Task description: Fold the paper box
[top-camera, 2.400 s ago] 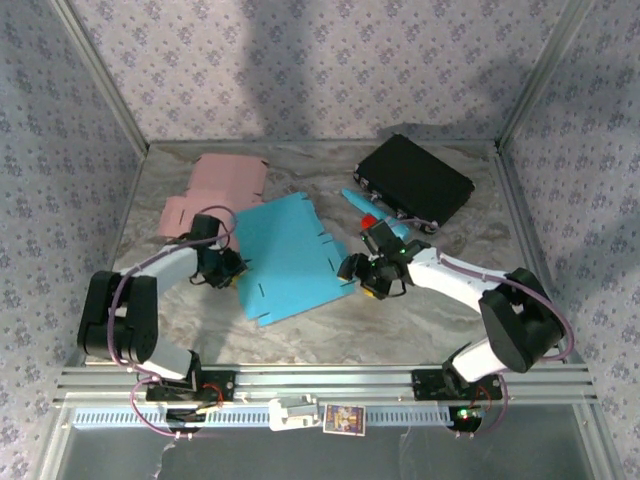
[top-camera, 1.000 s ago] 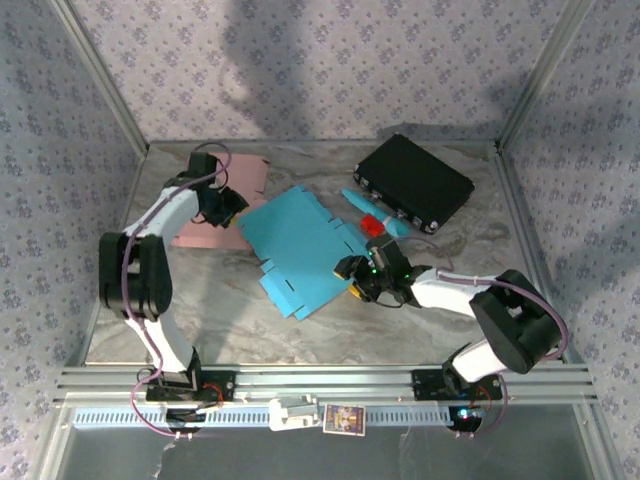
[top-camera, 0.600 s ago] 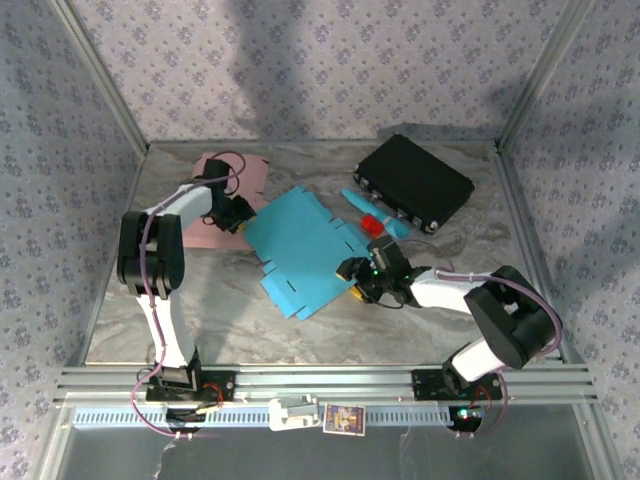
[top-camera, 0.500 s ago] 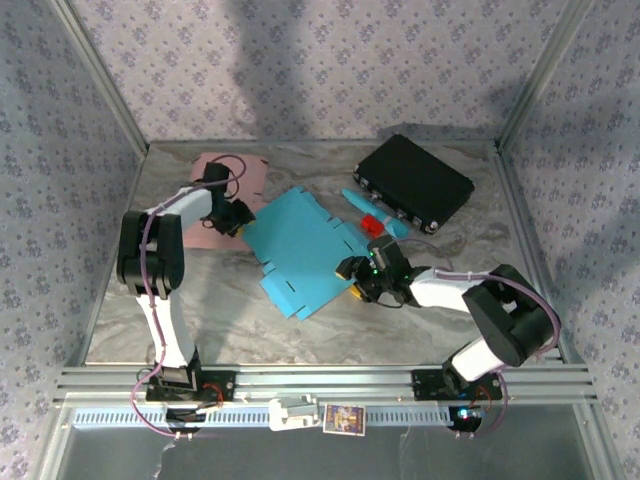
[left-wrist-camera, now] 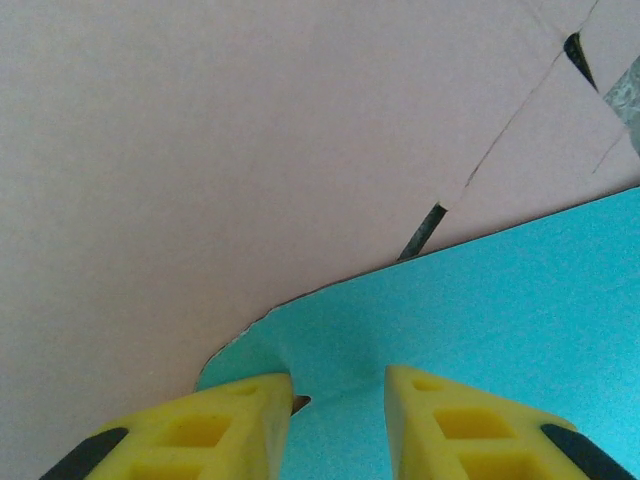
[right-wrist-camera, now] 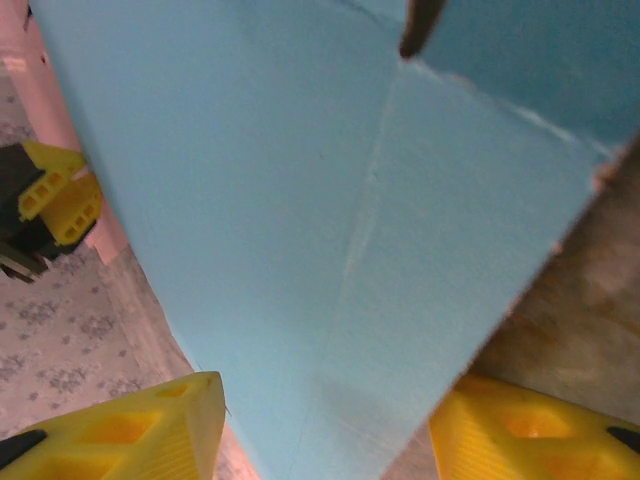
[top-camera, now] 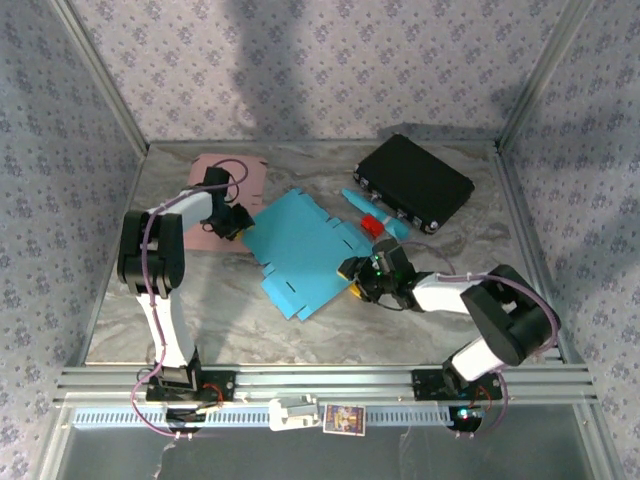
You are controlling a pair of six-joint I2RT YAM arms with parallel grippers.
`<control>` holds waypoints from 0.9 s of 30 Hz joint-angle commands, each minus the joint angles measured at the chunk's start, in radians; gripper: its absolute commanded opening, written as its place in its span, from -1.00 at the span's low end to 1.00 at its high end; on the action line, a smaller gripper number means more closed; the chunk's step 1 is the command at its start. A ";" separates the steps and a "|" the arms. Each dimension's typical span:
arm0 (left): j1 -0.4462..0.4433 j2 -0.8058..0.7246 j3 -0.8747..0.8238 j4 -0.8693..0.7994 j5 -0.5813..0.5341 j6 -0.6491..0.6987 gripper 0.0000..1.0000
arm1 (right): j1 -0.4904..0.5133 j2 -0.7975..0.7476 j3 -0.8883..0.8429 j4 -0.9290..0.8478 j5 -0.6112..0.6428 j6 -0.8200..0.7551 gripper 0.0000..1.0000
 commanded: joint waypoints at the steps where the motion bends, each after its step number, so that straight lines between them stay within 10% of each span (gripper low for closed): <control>1: -0.006 0.063 -0.053 -0.038 -0.039 0.025 -0.33 | -0.001 0.074 -0.004 0.154 -0.010 0.027 0.08; 27: -0.020 0.063 -0.013 -0.064 -0.047 0.031 -0.36 | 0.013 -0.159 -0.001 0.037 0.113 0.054 -0.65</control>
